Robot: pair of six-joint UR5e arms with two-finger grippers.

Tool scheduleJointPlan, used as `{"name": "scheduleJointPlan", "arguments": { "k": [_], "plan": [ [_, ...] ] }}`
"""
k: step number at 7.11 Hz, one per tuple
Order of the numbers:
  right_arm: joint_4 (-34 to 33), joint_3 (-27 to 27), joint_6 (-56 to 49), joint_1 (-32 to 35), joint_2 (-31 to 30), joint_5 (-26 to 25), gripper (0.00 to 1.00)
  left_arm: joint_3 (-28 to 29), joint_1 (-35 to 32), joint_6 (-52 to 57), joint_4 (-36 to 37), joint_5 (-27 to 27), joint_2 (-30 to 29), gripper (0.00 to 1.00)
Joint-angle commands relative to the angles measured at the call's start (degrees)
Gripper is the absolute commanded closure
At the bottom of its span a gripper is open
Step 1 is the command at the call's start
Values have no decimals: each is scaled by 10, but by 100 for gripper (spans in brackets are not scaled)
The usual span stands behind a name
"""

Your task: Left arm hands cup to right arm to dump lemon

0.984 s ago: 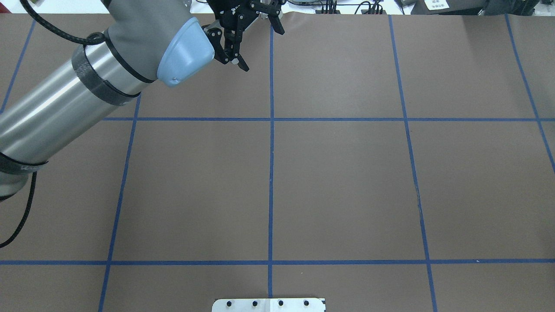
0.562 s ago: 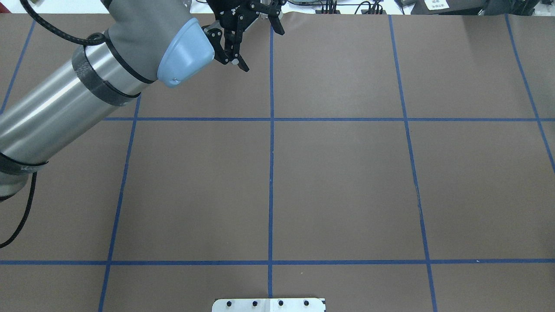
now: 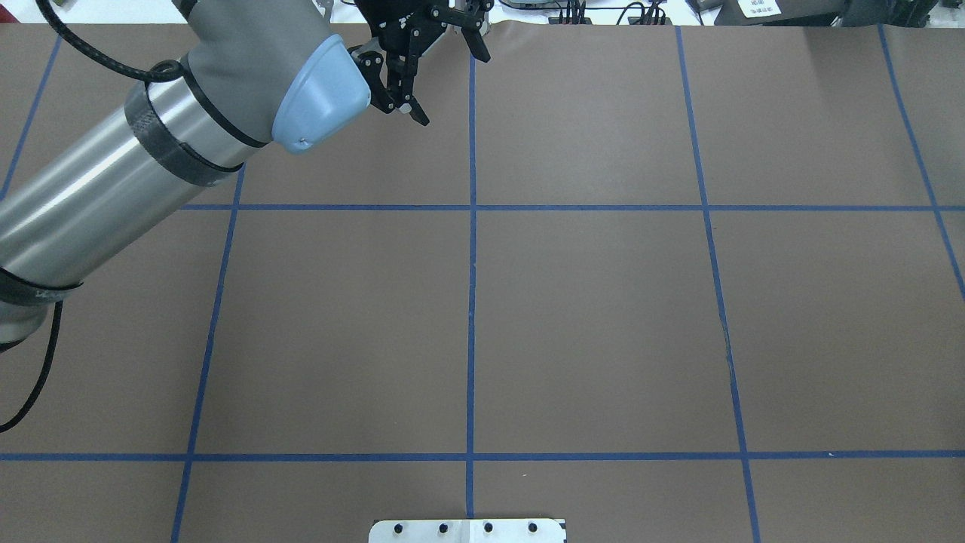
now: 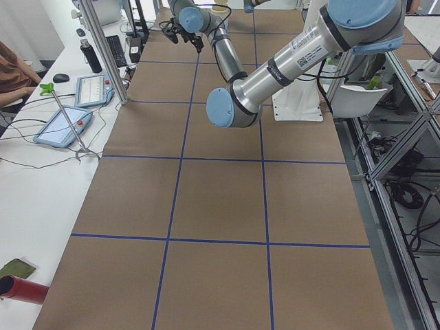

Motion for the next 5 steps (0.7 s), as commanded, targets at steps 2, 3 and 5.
{"name": "scheduleJointPlan", "arguments": {
  "k": [2, 3, 5],
  "plan": [
    [-181, 183, -17, 65, -31, 91, 100, -2, -4, 1, 1, 21, 8, 0],
    [-221, 200, -64, 70, -29, 104, 100, -3, -3, 0, 1, 33, 8, 0],
    [-359, 253, -203, 70, -26, 118, 100, -5, -1, 1, -2, 45, 4, 0]
  ]
}}
